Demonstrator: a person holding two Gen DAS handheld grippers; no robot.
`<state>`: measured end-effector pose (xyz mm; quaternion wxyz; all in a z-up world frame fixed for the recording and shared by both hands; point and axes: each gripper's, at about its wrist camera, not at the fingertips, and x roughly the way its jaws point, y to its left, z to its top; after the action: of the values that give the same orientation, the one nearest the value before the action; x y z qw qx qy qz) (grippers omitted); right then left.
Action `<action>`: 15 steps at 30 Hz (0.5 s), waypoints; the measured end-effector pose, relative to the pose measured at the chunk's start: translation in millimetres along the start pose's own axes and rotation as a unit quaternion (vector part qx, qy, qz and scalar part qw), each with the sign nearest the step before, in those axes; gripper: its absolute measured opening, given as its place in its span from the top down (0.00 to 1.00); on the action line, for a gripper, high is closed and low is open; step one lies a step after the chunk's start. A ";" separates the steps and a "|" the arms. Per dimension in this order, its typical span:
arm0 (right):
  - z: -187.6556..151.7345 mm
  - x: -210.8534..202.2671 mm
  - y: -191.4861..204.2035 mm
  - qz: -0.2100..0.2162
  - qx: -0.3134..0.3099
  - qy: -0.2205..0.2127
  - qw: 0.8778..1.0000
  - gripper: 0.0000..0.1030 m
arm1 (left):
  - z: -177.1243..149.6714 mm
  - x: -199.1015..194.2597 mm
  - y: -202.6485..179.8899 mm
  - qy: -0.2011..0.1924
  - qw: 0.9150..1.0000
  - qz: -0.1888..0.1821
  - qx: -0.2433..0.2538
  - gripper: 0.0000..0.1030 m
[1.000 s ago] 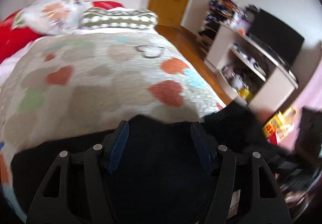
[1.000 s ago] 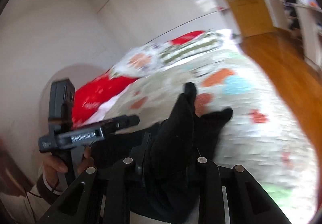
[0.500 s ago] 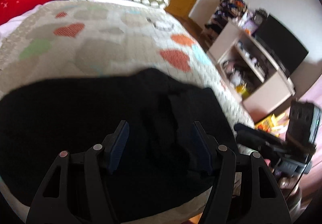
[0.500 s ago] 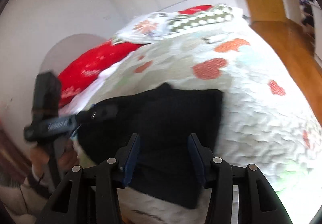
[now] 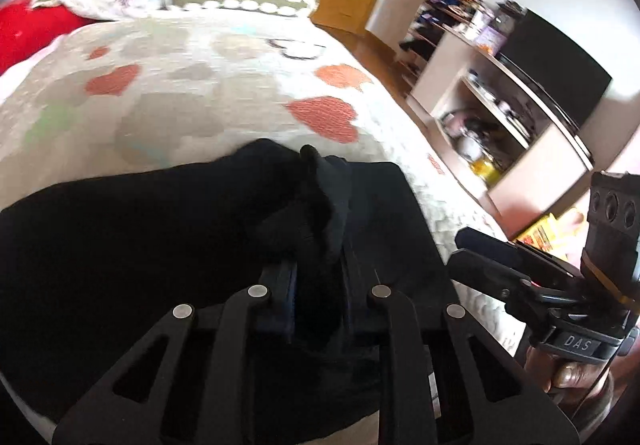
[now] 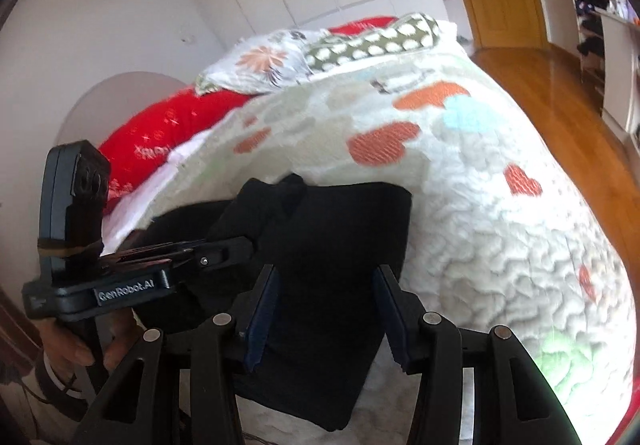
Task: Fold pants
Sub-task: 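Lower the folded pants onto the quilt with both tools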
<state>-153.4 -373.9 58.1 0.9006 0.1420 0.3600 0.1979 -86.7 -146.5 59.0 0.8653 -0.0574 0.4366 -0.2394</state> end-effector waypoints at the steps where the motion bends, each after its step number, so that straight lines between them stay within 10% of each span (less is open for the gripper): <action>1: -1.5 2.9 3.5 0.006 -0.006 0.003 1.000 0.54 | -1.8 0.5 4.1 0.002 1.000 0.003 -0.005 0.84; 10: -12.6 41.3 32.2 -0.023 -0.076 0.058 0.995 0.54 | -18.5 -17.3 43.0 0.002 0.997 0.036 -0.069 0.52; 15: -3.5 48.4 56.2 -0.007 -0.106 0.047 0.993 0.54 | -26.8 -49.3 67.2 -0.025 0.992 0.082 -0.089 0.51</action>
<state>-138.1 -301.8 49.3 0.8941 0.0336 0.3796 0.2352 -108.1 -61.6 57.7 0.8841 -0.1042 0.4375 -0.1268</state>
